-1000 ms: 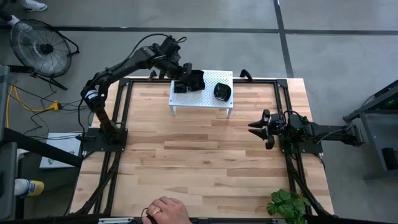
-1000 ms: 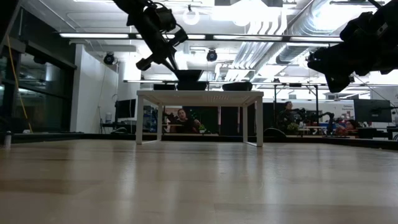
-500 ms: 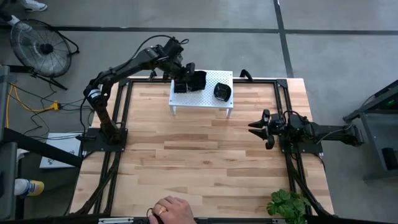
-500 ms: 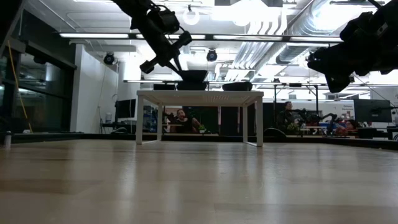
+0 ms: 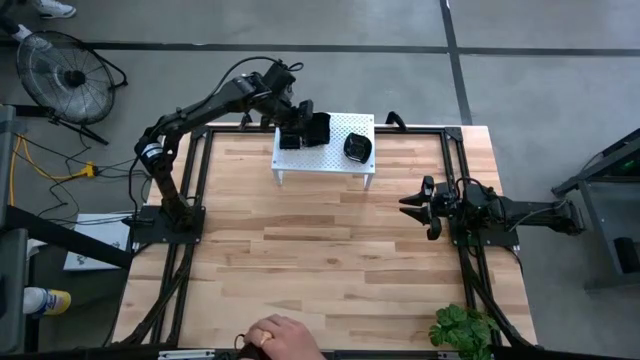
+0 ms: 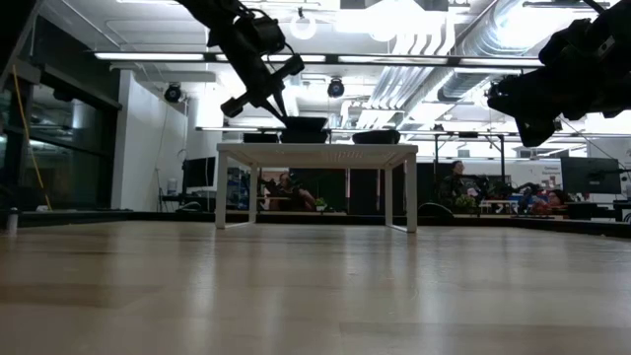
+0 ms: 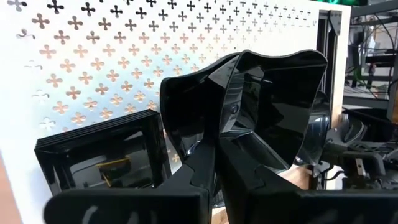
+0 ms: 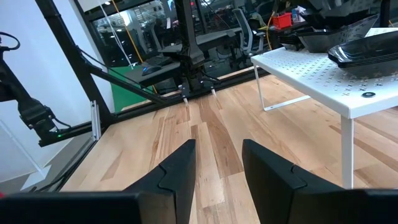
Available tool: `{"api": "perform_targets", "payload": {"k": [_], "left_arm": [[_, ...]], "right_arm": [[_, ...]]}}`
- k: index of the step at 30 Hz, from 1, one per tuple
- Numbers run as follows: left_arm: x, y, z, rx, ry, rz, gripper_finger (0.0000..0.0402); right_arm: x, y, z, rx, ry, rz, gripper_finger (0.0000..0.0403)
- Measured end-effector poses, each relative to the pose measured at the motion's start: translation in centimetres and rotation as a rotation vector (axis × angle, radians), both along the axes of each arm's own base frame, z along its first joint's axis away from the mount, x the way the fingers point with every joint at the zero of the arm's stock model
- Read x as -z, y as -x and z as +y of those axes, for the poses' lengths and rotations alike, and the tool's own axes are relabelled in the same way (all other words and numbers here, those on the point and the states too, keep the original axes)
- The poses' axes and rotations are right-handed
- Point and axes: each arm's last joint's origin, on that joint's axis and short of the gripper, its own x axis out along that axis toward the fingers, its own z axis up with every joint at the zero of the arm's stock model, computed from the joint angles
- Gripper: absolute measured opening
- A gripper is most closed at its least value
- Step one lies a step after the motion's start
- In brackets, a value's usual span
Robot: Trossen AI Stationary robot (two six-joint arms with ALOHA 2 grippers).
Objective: Pick & Place Mini shaped plates
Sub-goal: Stack the distorted square plate on top of the other distorted square plates on the shelf
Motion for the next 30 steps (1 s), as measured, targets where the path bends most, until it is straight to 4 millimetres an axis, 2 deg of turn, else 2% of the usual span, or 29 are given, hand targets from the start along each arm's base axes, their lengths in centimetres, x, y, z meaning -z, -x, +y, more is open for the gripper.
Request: {"api": "perform_targets", "payload": {"k": [30], "left_arm": [[0.01,0.04,0.08,-0.019,-0.018,0.014,0.0017]], "right_arm": [[0.01,0.00,0.00,0.000,0.000,0.000,0.0126]]}}
